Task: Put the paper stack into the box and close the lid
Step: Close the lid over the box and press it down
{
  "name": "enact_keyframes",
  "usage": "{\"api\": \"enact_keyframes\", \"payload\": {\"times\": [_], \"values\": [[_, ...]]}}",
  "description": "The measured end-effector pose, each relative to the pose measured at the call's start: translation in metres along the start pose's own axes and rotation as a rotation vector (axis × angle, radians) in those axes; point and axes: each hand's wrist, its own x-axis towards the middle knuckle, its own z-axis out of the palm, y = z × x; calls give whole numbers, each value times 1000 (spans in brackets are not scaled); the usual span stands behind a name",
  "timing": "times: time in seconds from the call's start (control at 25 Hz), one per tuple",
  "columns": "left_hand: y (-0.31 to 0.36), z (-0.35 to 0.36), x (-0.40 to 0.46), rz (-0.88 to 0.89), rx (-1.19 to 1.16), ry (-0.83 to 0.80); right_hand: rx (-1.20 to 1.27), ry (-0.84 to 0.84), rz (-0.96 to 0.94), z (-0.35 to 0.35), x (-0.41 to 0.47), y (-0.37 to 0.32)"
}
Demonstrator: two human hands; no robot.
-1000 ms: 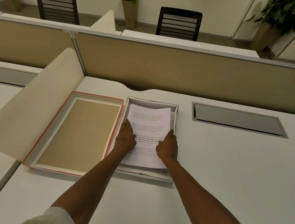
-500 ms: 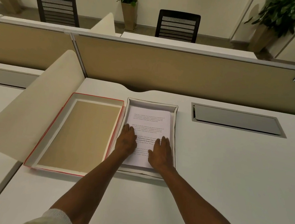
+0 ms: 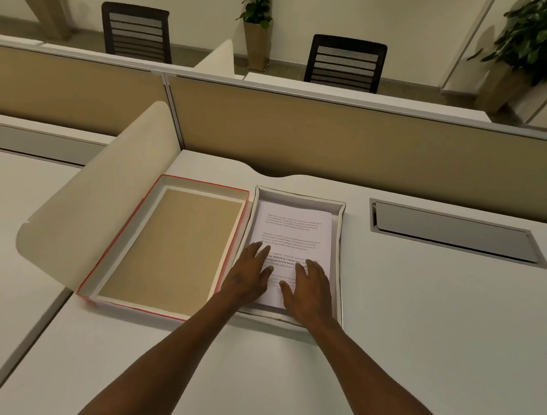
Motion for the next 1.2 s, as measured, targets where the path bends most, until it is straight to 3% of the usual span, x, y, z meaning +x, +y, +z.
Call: {"api": "enact_keyframes", "payload": {"times": [0.24,0.44,0.6,0.8,0.96,1.08,1.2], "values": [[-48,-29,-52,-190,-152,322,113,46,-220,19,-25,-46],[-117,-67,-92,-488,27,501,13,-23,-527,45,-51,-97],[-151,-86,-111,-729,18,504,-169,-109,-622,58,-58,-108],[-174,-109,-110,-982,13,407,-202,-133,-623,61,-64,-110],[-195,-134,-108,-919,-73,488,-220,-162,-618,60,-65,-109],[-192,-154,-109,-870,-192,657,-221,-180,-603,54,-64,-110],[-171,-166,-108,-707,-426,846,-101,-188,-578,39,-59,-118]]}}
